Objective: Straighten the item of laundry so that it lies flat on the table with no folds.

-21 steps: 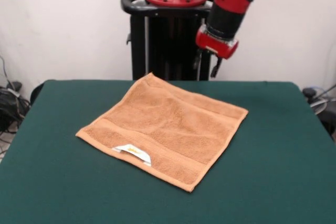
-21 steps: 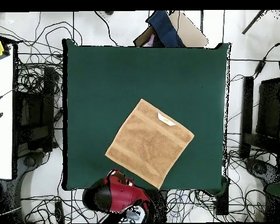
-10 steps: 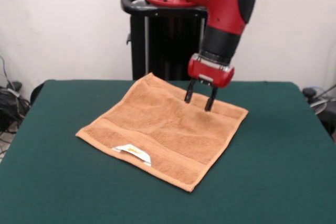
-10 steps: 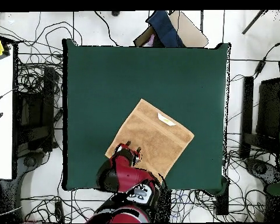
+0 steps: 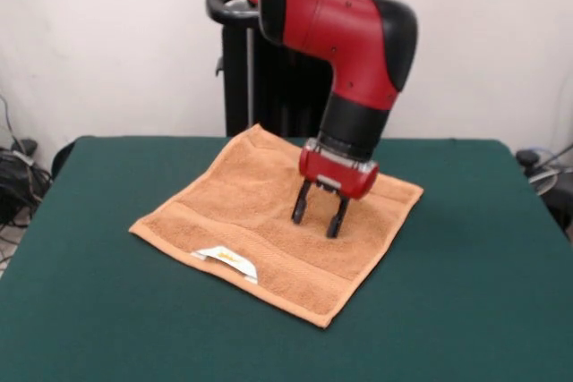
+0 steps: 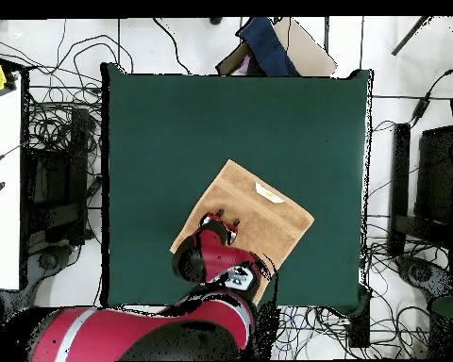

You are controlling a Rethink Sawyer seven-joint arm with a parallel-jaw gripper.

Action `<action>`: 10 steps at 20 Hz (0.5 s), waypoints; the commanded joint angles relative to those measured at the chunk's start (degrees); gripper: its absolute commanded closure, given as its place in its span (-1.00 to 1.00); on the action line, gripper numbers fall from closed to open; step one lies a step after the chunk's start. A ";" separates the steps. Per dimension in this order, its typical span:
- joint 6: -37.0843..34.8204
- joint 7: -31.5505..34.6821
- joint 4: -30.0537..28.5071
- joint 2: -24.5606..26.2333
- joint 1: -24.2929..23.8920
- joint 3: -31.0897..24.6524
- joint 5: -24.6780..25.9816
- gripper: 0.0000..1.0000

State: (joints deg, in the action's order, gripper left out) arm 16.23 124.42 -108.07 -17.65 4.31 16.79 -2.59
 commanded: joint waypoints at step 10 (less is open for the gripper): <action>0.23 2.21 22.89 15.20 -4.04 -7.51 1.14 -1.00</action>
State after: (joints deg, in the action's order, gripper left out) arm 16.08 124.42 -105.70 -17.06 3.86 17.32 2.27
